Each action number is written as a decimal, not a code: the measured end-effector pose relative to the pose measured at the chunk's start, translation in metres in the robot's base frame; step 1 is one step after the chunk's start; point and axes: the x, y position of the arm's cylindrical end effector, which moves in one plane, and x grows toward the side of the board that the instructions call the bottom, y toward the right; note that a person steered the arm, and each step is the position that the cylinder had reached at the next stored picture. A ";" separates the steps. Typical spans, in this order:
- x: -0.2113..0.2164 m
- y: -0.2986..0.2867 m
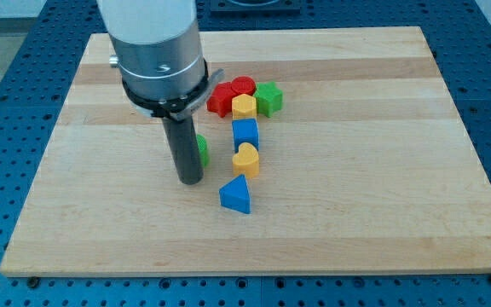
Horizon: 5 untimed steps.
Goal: Move the green circle near the blue cube
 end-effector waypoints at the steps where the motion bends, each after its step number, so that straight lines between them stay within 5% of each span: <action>1: 0.001 -0.011; 5: -0.032 -0.010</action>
